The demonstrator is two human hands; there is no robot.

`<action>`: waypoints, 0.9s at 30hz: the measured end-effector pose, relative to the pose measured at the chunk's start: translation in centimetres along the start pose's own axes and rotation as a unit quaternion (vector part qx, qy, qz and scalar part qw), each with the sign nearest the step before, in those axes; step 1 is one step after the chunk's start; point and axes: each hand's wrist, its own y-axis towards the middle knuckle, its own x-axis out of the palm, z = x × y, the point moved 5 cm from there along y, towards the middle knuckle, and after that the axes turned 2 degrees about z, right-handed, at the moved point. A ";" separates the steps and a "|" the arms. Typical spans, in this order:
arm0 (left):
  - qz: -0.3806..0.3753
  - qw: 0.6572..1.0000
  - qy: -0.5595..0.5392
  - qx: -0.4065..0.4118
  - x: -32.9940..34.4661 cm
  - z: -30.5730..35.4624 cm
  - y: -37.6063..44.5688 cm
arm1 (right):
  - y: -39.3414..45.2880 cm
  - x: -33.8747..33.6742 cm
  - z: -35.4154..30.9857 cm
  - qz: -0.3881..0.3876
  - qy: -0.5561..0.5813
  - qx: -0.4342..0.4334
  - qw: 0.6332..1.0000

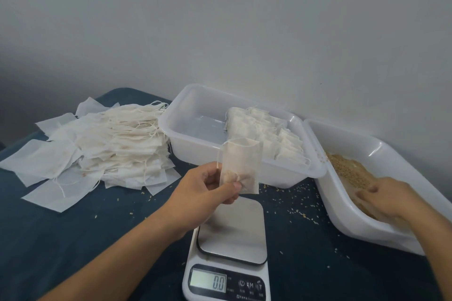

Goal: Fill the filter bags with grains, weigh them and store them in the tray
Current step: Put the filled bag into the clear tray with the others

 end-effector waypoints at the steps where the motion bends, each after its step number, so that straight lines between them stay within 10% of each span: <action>1: -0.001 1.000 0.005 -0.001 0.0 0.0 0.0 | -0.5 -0.6 -0.4 0.012 -0.001 0.001 1.000; 6: -0.007 0.999 0.033 0.005 0.1 -0.2 0.2 | -7.4 -6.2 -5.4 0.289 0.320 -0.129 0.893; 11: -0.020 0.998 0.052 0.027 0.3 0.2 -0.1 | -15.1 -4.1 -16.9 0.028 0.521 -0.364 0.771; 16: -0.031 0.992 0.107 0.063 0.5 0.2 -0.1 | -15.9 -1.3 -19.7 0.098 0.600 -0.343 0.716; 27: -0.062 0.985 0.101 0.122 1.1 0.7 -0.4 | -16.5 1.2 -18.3 0.023 0.596 -0.341 0.727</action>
